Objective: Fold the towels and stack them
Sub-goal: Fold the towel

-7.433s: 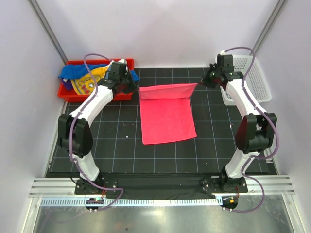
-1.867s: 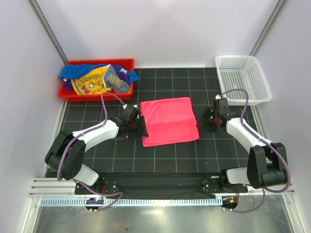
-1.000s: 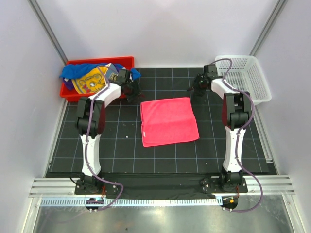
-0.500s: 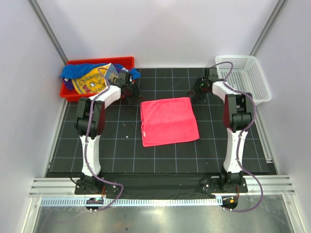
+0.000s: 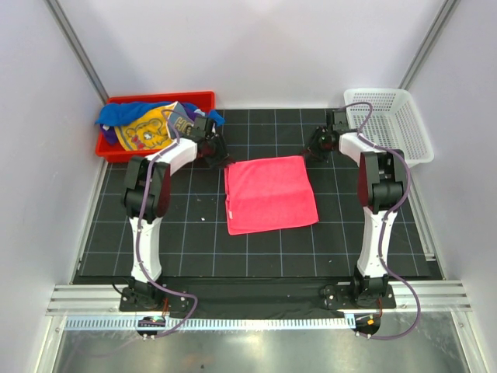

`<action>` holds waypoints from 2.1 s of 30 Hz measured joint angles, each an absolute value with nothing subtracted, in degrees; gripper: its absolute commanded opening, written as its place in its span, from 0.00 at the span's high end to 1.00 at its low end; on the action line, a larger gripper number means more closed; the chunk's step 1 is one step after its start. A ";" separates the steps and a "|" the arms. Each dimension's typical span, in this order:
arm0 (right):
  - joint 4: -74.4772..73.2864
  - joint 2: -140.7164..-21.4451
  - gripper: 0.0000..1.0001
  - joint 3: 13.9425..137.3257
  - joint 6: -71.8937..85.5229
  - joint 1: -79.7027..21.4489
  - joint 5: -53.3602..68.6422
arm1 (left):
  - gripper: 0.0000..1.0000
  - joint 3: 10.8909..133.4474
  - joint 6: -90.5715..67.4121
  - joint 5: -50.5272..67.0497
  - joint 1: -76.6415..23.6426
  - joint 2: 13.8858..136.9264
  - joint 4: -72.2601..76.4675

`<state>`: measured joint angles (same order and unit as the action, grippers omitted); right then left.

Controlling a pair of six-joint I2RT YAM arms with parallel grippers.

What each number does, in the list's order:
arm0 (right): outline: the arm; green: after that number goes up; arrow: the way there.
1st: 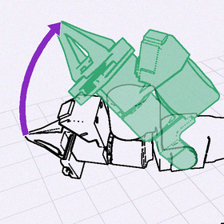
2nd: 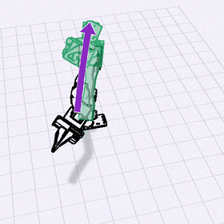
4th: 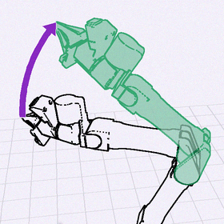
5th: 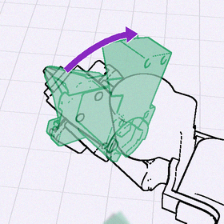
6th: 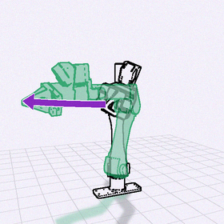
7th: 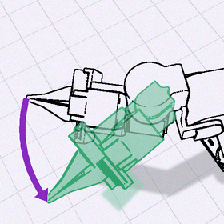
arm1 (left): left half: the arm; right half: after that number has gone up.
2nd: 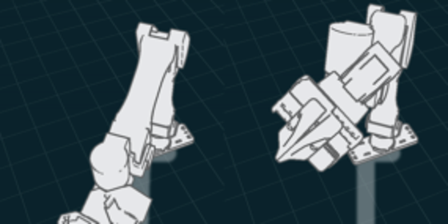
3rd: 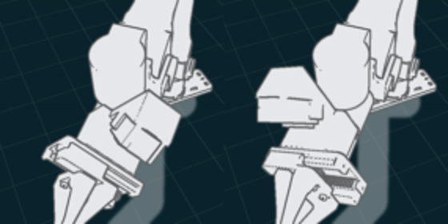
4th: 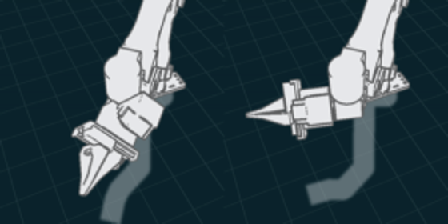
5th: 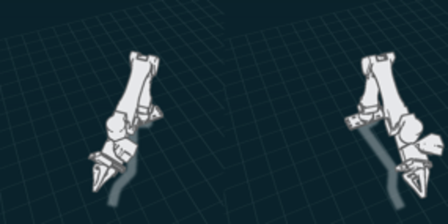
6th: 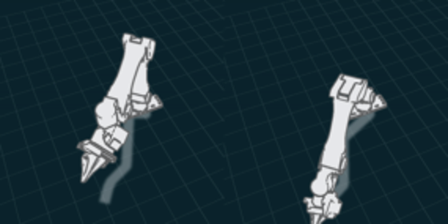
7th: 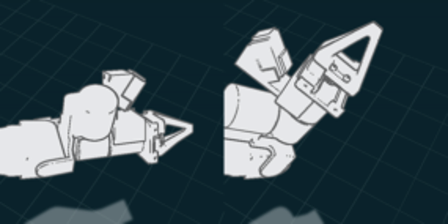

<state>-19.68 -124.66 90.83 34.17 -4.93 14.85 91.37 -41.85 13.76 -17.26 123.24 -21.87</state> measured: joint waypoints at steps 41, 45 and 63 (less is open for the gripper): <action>-17.78 -121.23 0.60 87.39 36.18 -6.33 16.27 | 0.76 89.65 -42.89 10.46 -17.61 122.89 -21.87; -17.78 -121.25 0.60 87.39 36.18 -6.33 16.27 | 0.78 89.62 -42.89 10.00 -17.61 122.89 -21.87; -17.56 -122.89 0.59 87.39 36.16 -6.33 16.25 | 0.64 89.36 -42.92 8.71 -17.87 122.83 -21.21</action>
<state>-17.56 -122.89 87.39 36.16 -6.33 16.25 89.36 -42.92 8.71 -17.87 122.83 -21.21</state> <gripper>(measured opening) 0.410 0.363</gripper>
